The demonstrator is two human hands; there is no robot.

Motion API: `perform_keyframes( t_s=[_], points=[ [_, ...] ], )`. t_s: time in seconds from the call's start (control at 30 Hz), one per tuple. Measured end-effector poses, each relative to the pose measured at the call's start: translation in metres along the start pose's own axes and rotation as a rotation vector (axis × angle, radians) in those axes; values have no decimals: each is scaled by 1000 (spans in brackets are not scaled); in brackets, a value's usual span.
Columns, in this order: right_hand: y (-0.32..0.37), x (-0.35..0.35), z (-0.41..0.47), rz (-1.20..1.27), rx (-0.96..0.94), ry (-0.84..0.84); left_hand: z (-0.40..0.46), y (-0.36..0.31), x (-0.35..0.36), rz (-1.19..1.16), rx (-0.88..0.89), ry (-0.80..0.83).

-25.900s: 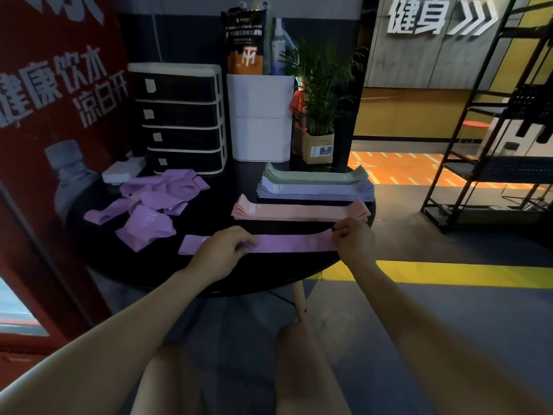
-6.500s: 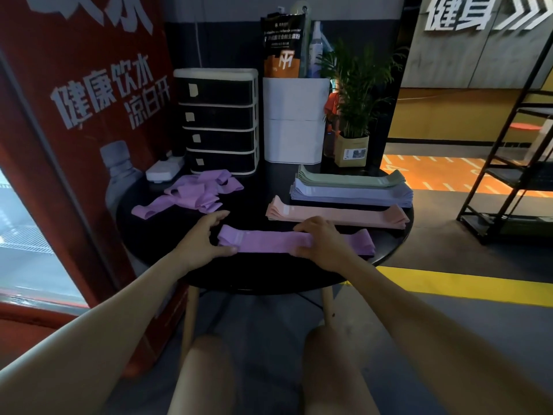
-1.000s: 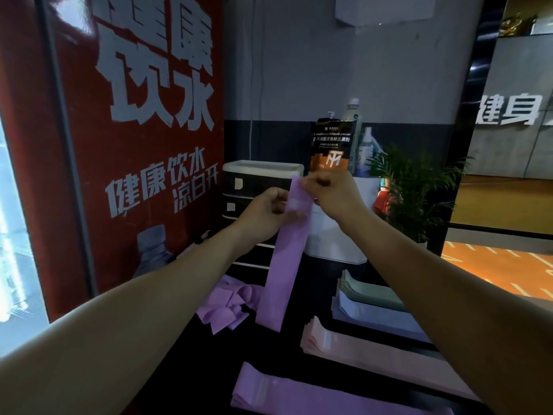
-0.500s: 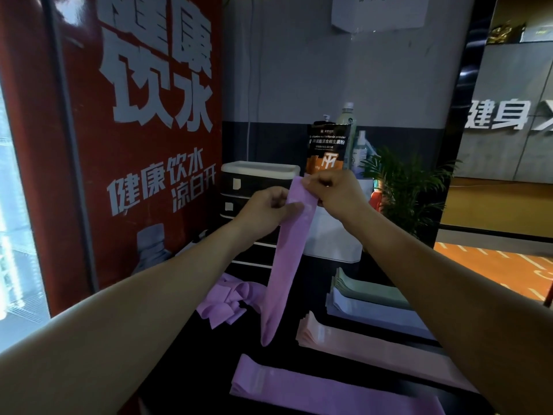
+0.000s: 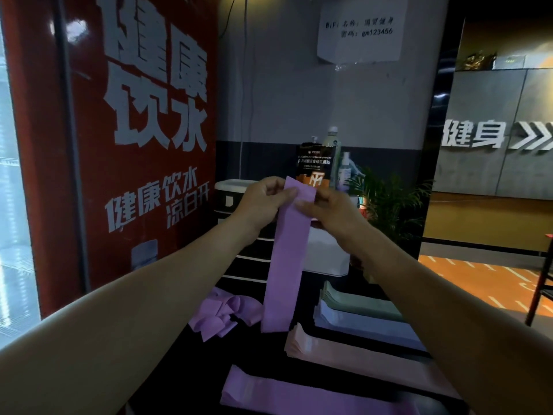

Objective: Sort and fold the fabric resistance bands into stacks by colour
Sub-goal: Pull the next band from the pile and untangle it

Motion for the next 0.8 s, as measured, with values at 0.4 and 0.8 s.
perform_keyframes(
  t_s=[0.4, 0.8],
  points=[
    [-71, 2, -38, -340, 101, 154, -9, 26, -29, -428, -199, -255],
    [-125, -33, -96, -532, 237, 264, -55, 106, -74, -479, -357, -497]
  ],
)
Point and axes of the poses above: each hand's wrist, its own z-axis towards the middle knuckle, its own x-axis out of the palm, y = z × x, the point moved 9 cm from there along z, towards the middle knuckle, and after that the axes turned 5 degrees about -y, right-handed, at the moved point
